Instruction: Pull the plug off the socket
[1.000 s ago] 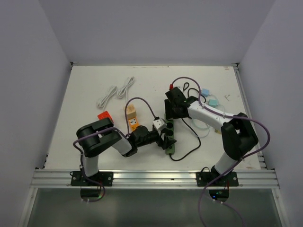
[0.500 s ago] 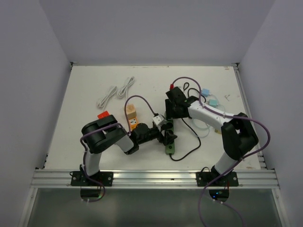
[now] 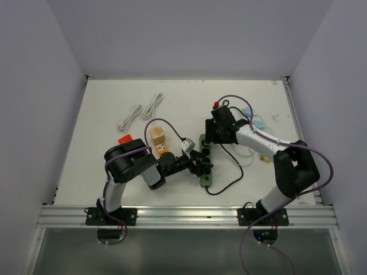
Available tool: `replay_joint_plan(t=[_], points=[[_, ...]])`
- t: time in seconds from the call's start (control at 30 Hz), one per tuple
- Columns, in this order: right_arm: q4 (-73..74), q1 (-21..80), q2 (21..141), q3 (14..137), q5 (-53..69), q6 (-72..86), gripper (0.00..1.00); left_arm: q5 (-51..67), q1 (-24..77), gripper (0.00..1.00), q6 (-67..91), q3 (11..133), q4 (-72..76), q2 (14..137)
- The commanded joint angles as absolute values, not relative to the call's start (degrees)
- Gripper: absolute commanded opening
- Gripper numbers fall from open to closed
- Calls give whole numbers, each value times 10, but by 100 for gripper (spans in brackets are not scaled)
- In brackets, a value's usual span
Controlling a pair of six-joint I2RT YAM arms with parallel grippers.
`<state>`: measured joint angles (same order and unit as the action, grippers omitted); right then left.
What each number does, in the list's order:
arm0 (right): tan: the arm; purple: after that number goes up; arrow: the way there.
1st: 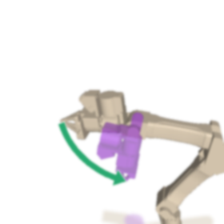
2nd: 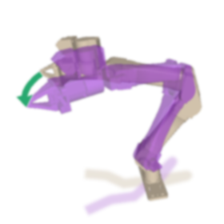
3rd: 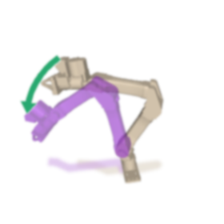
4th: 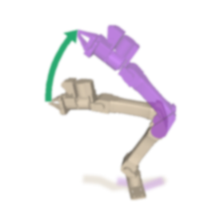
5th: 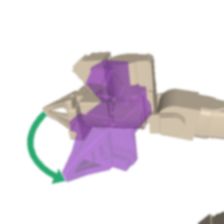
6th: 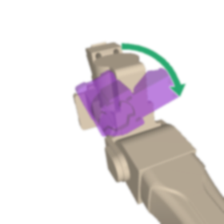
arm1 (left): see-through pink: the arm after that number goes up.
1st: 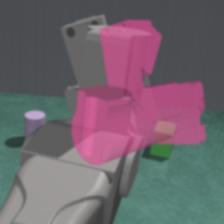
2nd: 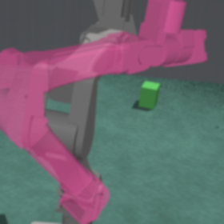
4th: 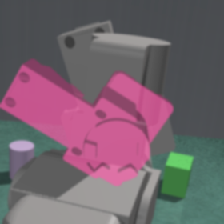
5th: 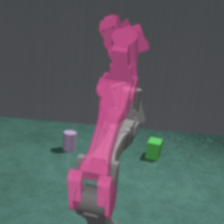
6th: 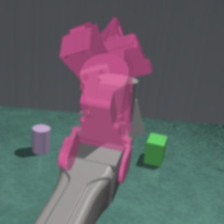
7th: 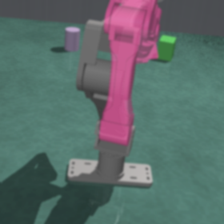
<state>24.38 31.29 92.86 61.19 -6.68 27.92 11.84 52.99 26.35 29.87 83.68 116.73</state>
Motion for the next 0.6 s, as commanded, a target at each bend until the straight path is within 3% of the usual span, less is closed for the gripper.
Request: replay_joint_plan(t=[0.0, 0.1, 0.57], points=[[192, 297, 900, 592, 55, 330, 0, 116, 527, 77, 287, 272, 830, 1198], [194, 291, 898, 593, 65, 328, 0, 117, 527, 77, 290, 270, 831, 1201], [380, 404, 956, 737, -210, 286, 0, 120, 525, 77, 293, 279, 799, 1212]])
